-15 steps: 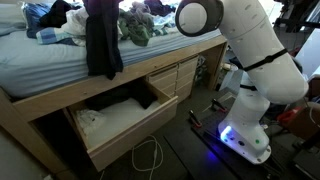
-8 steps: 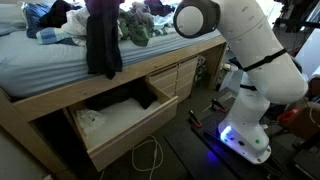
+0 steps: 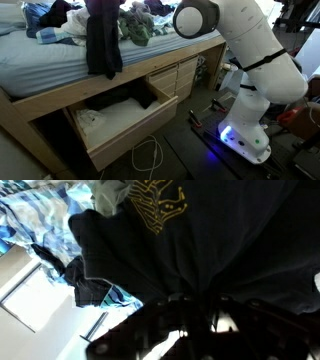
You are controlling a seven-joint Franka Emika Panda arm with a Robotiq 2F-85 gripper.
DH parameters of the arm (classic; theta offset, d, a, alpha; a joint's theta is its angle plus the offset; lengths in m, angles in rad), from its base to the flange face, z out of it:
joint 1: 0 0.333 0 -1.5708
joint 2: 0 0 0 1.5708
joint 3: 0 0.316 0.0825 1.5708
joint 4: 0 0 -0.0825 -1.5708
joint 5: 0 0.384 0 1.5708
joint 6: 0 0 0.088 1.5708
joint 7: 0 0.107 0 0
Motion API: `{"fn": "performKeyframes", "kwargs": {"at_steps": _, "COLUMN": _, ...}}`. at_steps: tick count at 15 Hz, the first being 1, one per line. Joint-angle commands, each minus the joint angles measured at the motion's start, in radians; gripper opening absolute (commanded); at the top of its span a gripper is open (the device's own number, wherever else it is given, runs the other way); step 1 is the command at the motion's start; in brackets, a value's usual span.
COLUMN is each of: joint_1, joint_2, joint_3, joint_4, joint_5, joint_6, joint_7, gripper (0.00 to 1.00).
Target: Move the object from the drawer and put it on the bed
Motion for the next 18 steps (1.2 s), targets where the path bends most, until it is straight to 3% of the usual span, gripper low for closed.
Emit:
{"fn": "performKeyframes", "kwargs": {"at_steps": 1, "joint_1": 0.019, "joint_2": -0.01, "joint_3": -0.034, "joint_4": 0.0, "joint_5": 0.013, "joint_6": -0.001, "joint_7": 0.001, "gripper": 0.04}}
{"fn": "performKeyframes", "kwargs": {"at_steps": 9, "joint_1": 0.086, "joint_2": -0.049, "joint_3": -0.154, "joint_4": 0.01, "joint_5": -0.145, "joint_6": 0.046, "joint_7": -0.003, "gripper": 0.04}}
{"fn": "performKeyframes", "kwargs": {"at_steps": 14, "joint_1": 0.077, "joint_2": -0.08, "joint_3": -0.162, "joint_4": 0.011, "joint_5": -0.219, "joint_6": 0.108, "joint_7": 0.017, "gripper": 0.04}}
{"fn": "performKeyframes", "kwargs": {"at_steps": 18, "joint_1": 0.026, "joint_2": -0.094, "joint_3": -0.15, "joint_4": 0.011, "joint_5": -0.229, "joint_6": 0.206, "joint_7": 0.086, "gripper": 0.04}}
